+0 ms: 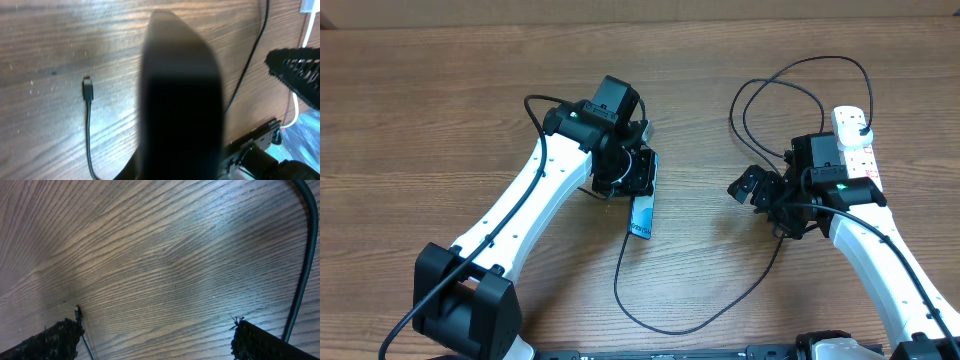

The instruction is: Plug charger to phone and switch on socket

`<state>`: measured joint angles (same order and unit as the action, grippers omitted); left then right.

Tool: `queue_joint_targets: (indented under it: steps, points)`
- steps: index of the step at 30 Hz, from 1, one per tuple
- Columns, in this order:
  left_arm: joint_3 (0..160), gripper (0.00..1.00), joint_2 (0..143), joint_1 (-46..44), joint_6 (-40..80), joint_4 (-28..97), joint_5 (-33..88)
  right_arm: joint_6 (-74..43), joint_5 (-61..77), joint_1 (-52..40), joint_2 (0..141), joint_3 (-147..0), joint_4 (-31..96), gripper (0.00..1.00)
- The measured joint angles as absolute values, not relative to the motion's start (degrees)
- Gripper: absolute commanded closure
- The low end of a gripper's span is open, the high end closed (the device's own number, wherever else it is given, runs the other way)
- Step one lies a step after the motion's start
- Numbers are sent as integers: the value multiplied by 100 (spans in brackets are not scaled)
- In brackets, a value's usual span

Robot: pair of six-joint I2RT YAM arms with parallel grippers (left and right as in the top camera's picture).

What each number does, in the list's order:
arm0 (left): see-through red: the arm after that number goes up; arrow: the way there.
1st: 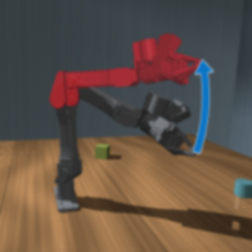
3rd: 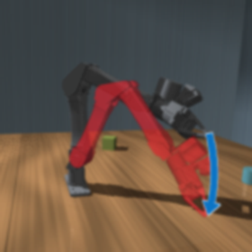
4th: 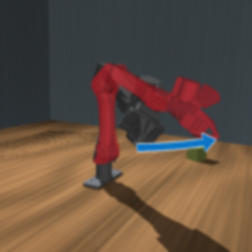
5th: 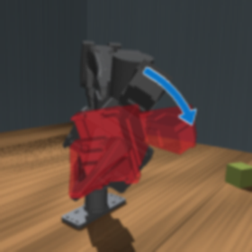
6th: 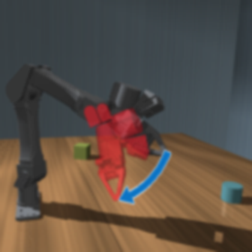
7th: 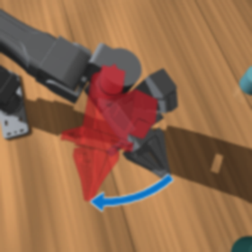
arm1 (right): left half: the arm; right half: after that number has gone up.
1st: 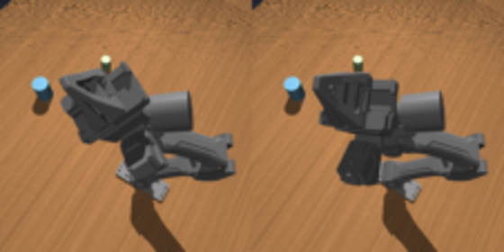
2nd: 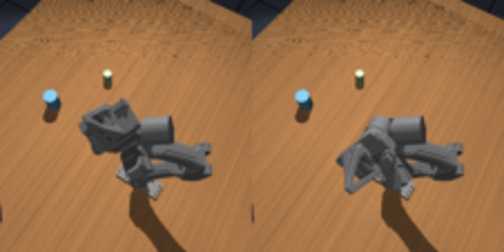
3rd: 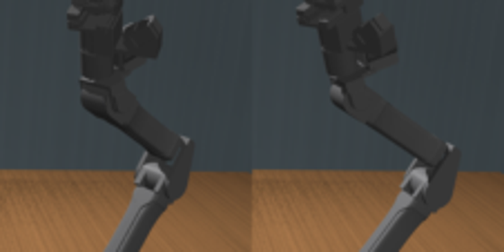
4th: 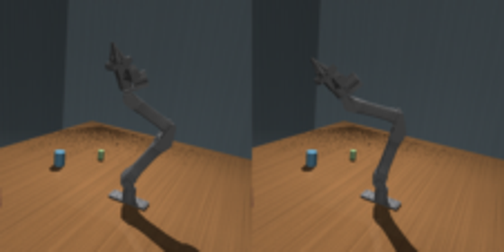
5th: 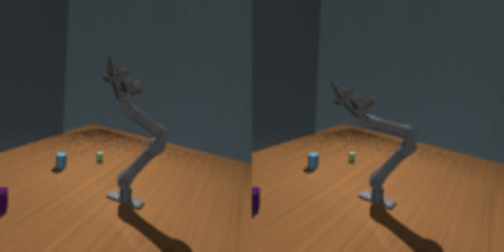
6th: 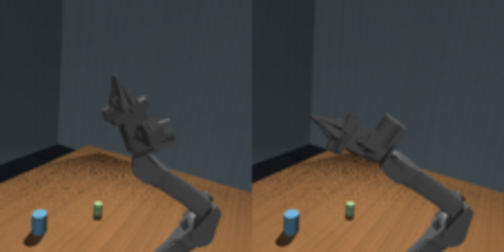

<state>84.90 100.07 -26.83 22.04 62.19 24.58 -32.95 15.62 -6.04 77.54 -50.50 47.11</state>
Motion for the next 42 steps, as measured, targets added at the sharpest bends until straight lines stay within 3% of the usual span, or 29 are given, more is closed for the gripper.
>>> queue_joint_targets:
  steps: [15, 28, 42]
  points:
    - [8490, 96, 10007, -1885, 1955, 5741, 3253, -3299, 1562, -604, 7754, -5050, 4711, 0]
    - [8490, 96, 10326, -1839, 1140, 6163, 4106, -3295, 1564, -602, 7754, -5050, 4711, 0]
    - [8490, 96, 10912, -1433, 36, 6632, 6834, -3295, 1564, -604, 7754, -5050, 4711, 0]
